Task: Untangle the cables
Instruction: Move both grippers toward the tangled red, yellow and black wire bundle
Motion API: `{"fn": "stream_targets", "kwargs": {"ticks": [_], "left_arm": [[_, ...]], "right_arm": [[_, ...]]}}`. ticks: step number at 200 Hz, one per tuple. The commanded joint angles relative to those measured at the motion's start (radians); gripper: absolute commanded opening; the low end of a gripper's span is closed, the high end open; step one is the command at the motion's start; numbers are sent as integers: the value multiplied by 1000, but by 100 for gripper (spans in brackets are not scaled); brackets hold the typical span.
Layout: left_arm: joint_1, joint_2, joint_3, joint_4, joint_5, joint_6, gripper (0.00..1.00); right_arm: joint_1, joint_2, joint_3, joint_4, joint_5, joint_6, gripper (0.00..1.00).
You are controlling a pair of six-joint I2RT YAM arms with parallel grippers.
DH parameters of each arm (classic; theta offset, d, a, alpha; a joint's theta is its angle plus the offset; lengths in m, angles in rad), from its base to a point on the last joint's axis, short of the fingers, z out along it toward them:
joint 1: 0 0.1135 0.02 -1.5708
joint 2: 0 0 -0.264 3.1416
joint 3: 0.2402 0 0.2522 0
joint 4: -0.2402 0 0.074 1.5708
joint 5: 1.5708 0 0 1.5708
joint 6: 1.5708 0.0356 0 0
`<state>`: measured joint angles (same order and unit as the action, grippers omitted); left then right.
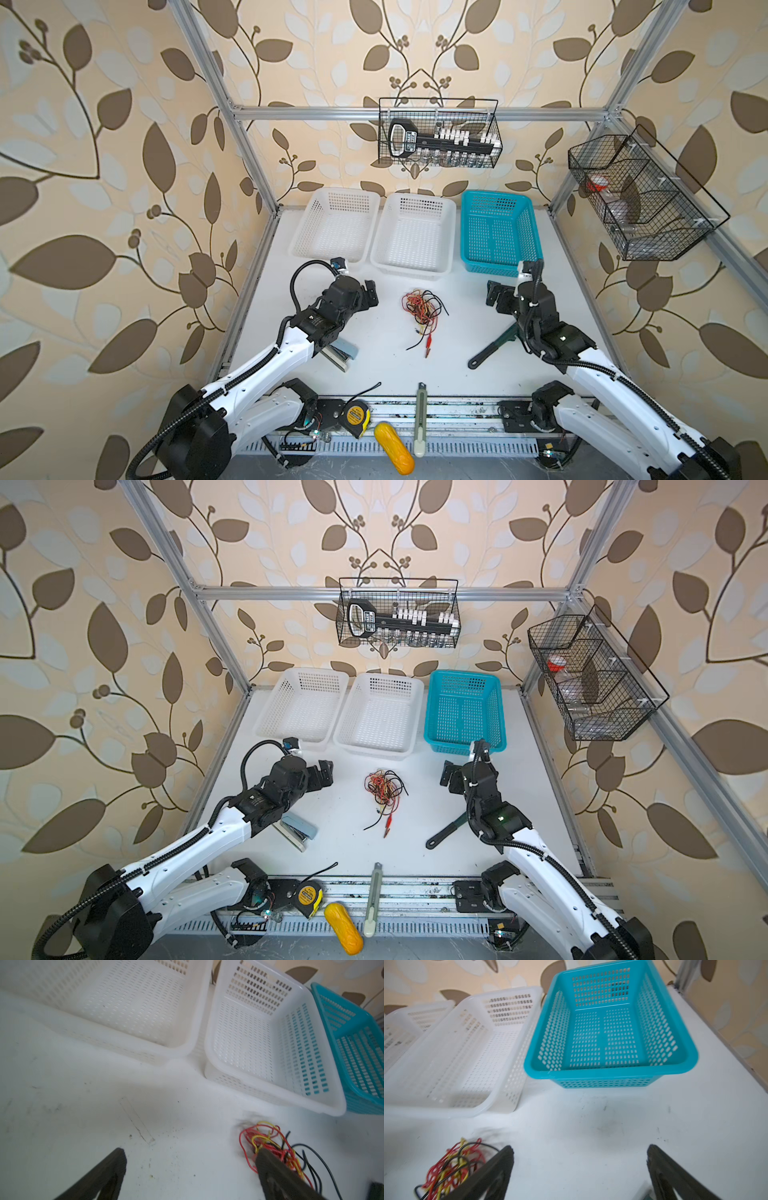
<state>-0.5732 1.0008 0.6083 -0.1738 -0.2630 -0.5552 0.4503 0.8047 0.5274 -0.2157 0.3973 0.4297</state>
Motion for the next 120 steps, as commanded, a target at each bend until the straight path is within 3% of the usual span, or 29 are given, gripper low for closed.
{"fn": "stream_targets", "kwargs": {"ticks": [1,62,90,120], "left_arm": [[-51,-25,6,-38,115,-43,99],[-118,41,23,26,179,-77,99],[-127,73,24,81,196,-81,99],[-128,126,37,118,217,-63,99]], "right_arm": [[87,-12,19,-60,29,28,98],[235,90,43,-14,-112,75,93],[256,182,89,20,-179,86,85],[303,279,139,43,-184,122,82]]}}
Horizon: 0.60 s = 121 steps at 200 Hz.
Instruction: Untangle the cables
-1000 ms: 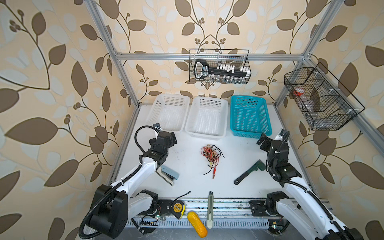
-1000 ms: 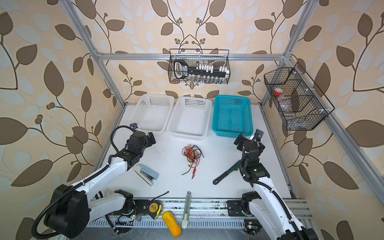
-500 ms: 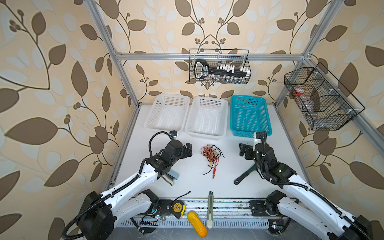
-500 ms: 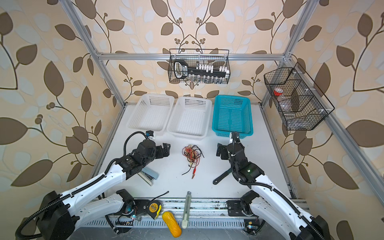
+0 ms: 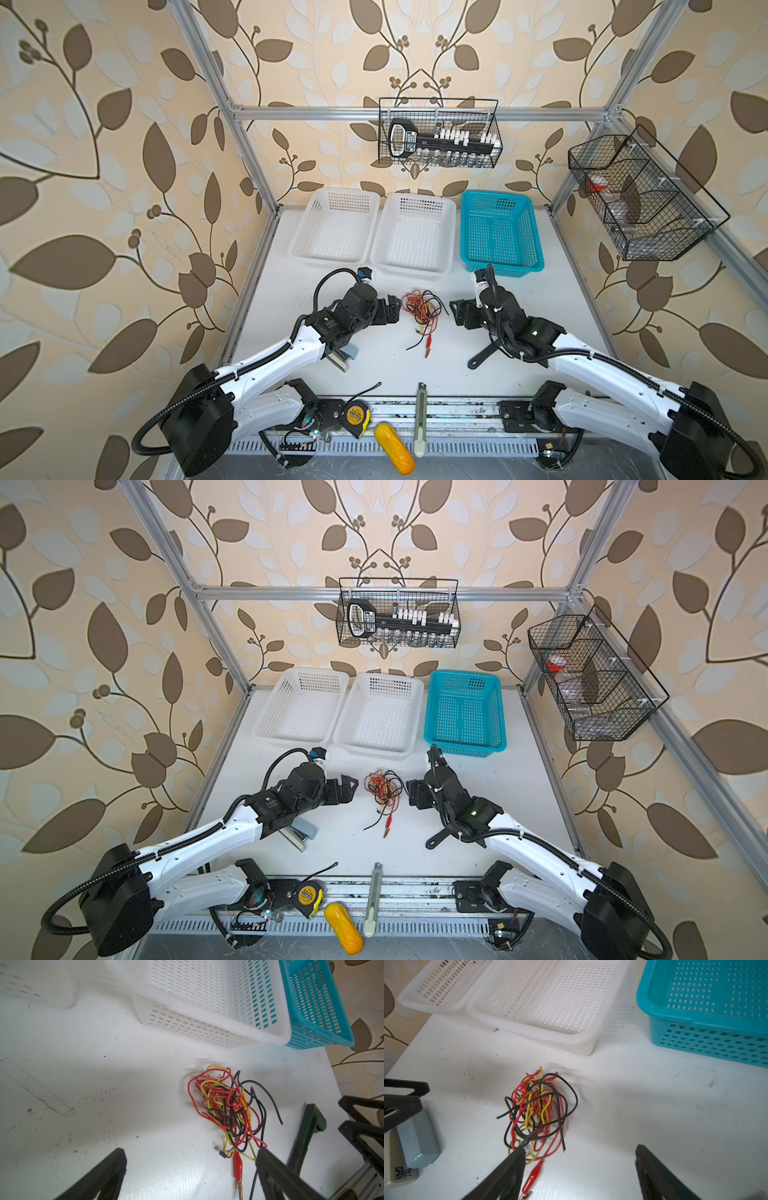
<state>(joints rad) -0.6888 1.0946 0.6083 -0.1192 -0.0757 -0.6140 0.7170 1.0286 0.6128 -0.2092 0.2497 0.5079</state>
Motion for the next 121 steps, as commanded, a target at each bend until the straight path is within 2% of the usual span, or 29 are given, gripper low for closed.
{"fn": "stream_targets", "kwargs": {"ticks": [1,52,90,121], "left_arm": [[-12,34,38,65,30,-4,99],[-12,146,55,138,61,-7,98],[-12,207,71,171,91,-6,96],[-13,230,77,189,98,-19,91]], "right_arm": [[38,59,55,36,-36,46,82],[111,227,175,-24,-32,90,77],[110,264,184,-33,-2,86,76],[89,284,191,-56,2,71,69]]}}
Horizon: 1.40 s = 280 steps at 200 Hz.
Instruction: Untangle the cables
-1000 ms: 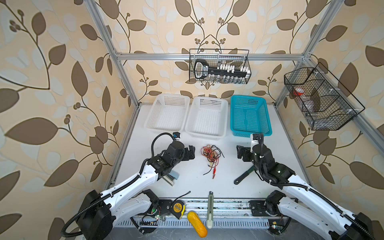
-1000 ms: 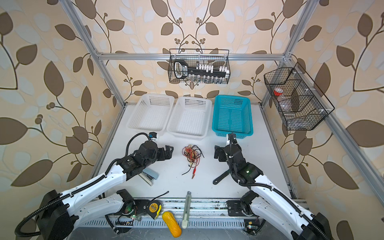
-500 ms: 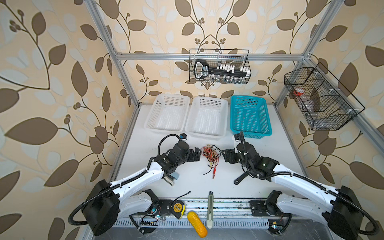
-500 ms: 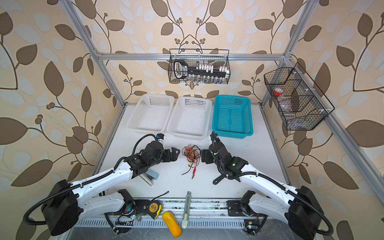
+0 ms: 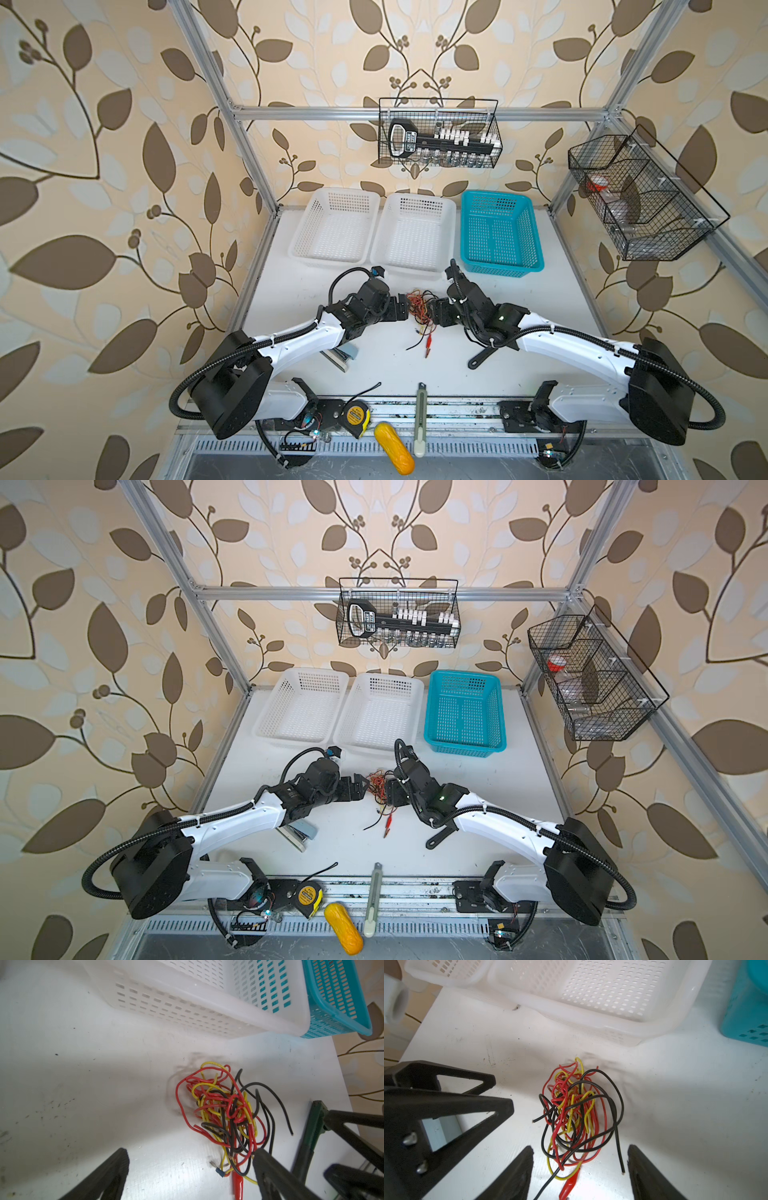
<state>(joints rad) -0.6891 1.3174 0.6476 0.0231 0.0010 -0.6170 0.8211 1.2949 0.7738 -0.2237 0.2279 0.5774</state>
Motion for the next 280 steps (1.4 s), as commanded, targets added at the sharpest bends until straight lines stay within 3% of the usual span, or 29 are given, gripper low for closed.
{"fn": "stream_targets", "kwargs": {"ticks": [1,32,90,122,158,185,225,280], "left_arm": [[-12,8,38,47,21,-16,91],[-12,16,42,52,18,-15,91],[-12,15,51,38,3,-3,90],[-12,-3,38,43,-11,-4,90],[-13,-24,24,38,-22,-3,90],[-12,-32,12,38,-30,-6,90],[-12,-54,-13,43,-41,-7,90],[-12,-121,-31,37,-46,11,90]], "right_arm": [[-15,19,30,-42,24,2,69],[-106,31,-3,15,-53,-16,57],[-175,106,7,106,-176,-97,51],[-182,173,15,139,-182,-101,48],[-189,219,2,210,-195,-101,30],[-187,184,-10,250,-198,-119,0],[-155,49,24,205,-181,-228,0],[-58,-67,193,44,-199,-364,0]]}}
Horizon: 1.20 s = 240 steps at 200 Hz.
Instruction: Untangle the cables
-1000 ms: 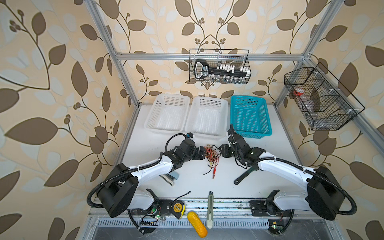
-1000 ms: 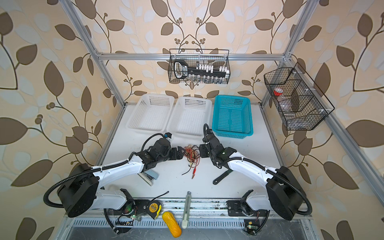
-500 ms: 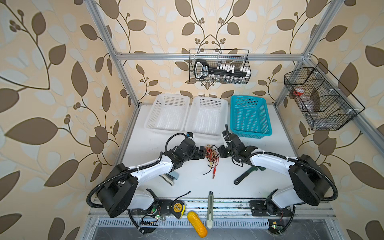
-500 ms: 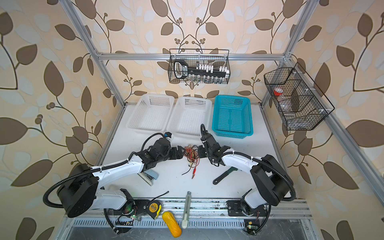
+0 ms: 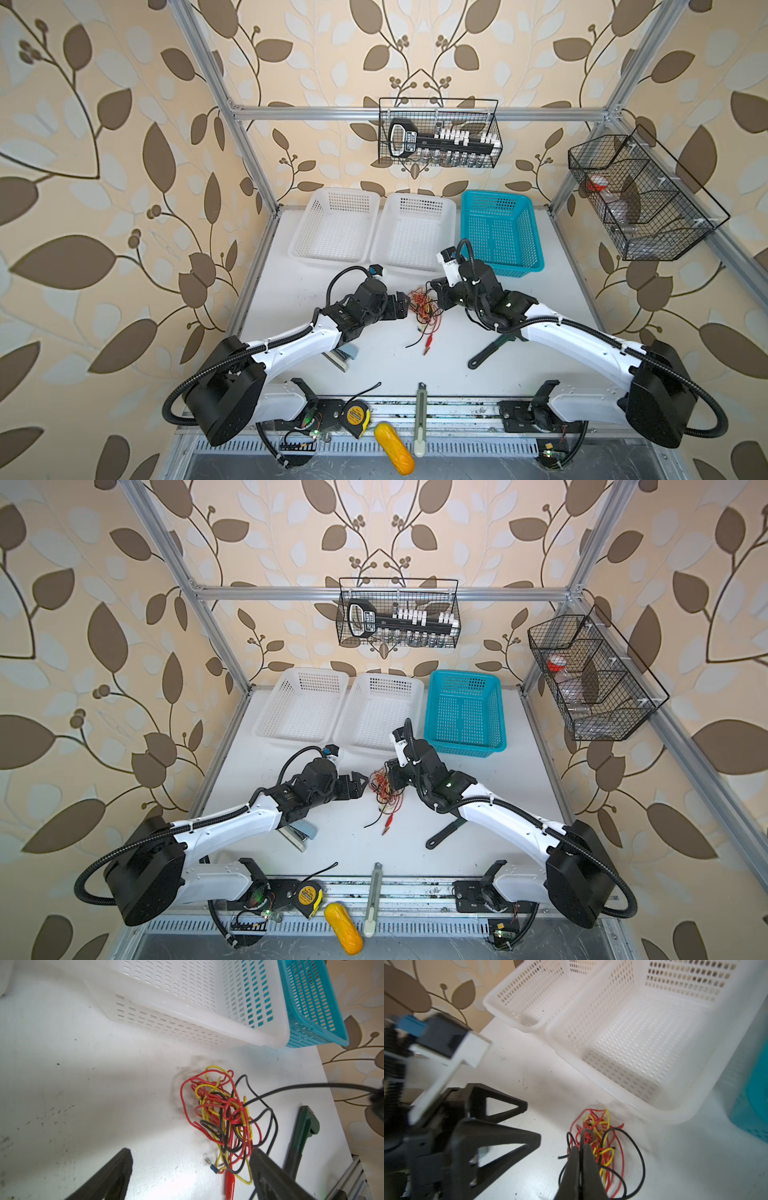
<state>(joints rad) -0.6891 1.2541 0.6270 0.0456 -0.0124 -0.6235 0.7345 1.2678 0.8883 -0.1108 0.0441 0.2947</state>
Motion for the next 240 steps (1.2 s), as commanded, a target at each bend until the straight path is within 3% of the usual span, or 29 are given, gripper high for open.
{"fn": "stream_targets", "kwargs": {"ticks": [1,87,167,223,240], "left_arm": [[-12,-59,-11,14,-33,19,90],[-12,-270,-30,31,7,91,86],[-15,-127,32,152,124,178,71],[-17,-97,18,247,113,226,68],[-17,-73,33,250,100,234,60]], "right_arm": [[30,-40,81,-70,-16,-81,0],[50,-99,172,-92,-63,-70,0],[51,-54,214,-54,-137,-73,0],[52,-6,247,-40,-196,-65,0],[51,1,242,-23,-211,-56,0]]}}
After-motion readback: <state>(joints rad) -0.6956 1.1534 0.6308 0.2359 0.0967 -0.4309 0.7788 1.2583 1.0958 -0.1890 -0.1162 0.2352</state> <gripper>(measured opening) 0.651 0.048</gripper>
